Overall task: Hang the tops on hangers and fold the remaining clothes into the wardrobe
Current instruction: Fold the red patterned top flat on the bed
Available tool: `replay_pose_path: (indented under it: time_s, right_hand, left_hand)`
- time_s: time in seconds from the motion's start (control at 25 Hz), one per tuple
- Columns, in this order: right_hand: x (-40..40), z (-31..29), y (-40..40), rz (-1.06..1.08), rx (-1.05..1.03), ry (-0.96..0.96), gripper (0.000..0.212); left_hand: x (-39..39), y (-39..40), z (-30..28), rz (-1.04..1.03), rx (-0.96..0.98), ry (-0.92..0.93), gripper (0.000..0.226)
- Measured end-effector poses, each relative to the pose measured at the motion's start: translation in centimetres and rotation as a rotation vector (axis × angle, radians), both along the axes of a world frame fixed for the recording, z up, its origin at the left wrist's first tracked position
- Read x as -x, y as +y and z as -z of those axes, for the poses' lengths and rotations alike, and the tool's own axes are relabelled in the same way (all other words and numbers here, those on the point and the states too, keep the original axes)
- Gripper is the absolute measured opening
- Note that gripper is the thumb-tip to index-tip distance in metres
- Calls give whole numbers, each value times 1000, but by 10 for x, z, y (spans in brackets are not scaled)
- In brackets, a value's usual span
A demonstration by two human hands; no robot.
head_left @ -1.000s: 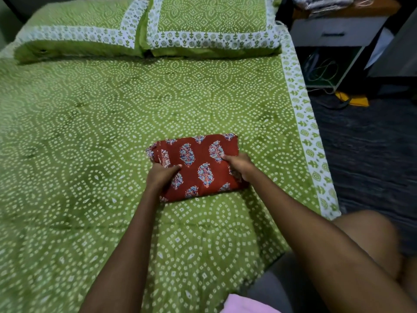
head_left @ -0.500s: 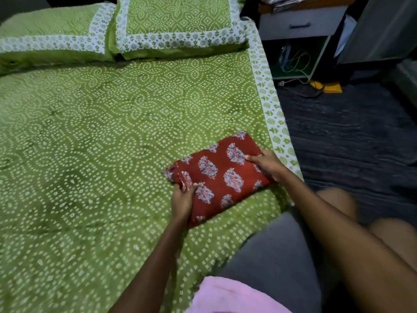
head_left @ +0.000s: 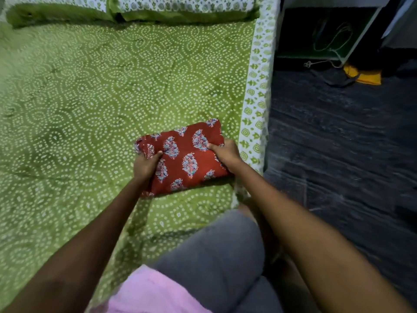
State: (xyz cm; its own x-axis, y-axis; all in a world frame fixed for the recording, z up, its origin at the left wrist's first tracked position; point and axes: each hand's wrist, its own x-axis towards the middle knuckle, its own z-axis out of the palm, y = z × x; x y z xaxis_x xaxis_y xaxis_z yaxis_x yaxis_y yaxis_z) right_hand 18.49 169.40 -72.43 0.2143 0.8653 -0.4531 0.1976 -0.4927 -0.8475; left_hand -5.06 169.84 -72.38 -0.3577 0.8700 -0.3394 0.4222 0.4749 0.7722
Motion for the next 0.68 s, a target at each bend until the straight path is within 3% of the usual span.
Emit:
replay_pose_path:
  time_s: [0.16,0.28,0.48,0.68]
  right_hand:
    - [-70,-49,-18,30,-47,89,34]
    - [-129,-107,-27,125,-38,40,30]
    - [-234,-259,-34,274,-20,-128,18]
    - [-320,-385,-24,448,-49,-51,26]
  left_hand:
    - [-60,-9,-42,107,-52,-49,38]
    - [-122,0,-93,158,-60,-119,35]
    - [-234,20,-230,330,-119,-221,42]
    - [-331,56,-347,508,-186,-321,41]
